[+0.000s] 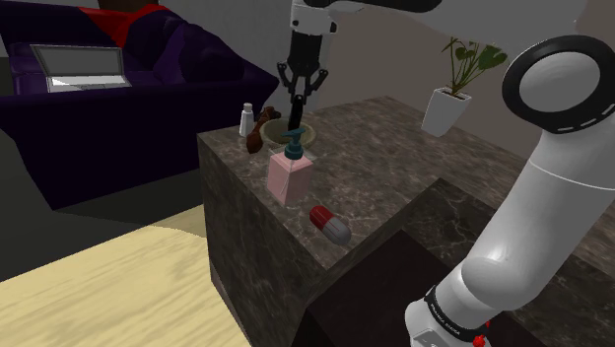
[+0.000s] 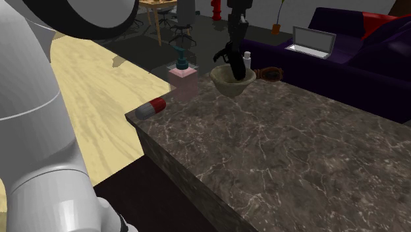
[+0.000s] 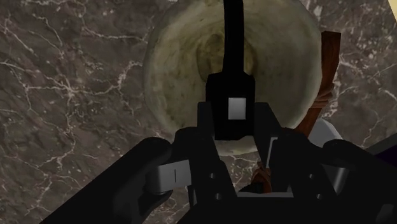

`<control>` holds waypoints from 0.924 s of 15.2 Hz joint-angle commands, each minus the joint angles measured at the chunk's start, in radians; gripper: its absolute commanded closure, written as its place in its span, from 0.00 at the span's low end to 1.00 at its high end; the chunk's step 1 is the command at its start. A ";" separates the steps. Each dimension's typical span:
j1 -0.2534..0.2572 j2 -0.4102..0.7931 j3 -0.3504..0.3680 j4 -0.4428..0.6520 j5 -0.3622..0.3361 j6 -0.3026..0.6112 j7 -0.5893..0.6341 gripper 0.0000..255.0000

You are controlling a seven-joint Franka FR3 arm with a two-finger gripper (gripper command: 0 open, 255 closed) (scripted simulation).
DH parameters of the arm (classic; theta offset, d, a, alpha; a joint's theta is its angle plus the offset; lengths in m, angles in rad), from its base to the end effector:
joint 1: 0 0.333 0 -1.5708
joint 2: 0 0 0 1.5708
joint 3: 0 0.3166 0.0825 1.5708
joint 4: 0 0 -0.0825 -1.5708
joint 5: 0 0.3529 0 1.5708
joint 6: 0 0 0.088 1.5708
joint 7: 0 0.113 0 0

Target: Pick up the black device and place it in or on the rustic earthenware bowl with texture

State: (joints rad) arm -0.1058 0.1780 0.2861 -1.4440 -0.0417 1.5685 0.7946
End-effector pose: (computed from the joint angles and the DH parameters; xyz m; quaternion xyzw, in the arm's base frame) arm 0.5681 0.0837 0.5804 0.9526 -0.3033 -0.0224 0.0071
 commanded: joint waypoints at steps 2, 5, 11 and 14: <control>-0.001 -0.005 0.000 -0.030 0.001 0.026 0.000 1.00; -0.001 -0.005 0.000 -0.030 0.001 0.026 0.000 1.00; -0.001 -0.006 0.000 -0.031 0.001 0.026 0.000 0.00; -0.001 -0.005 0.000 -0.030 0.001 0.026 0.000 0.00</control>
State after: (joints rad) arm -0.1068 0.1727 0.2862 -1.4745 -0.0404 1.5945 0.7950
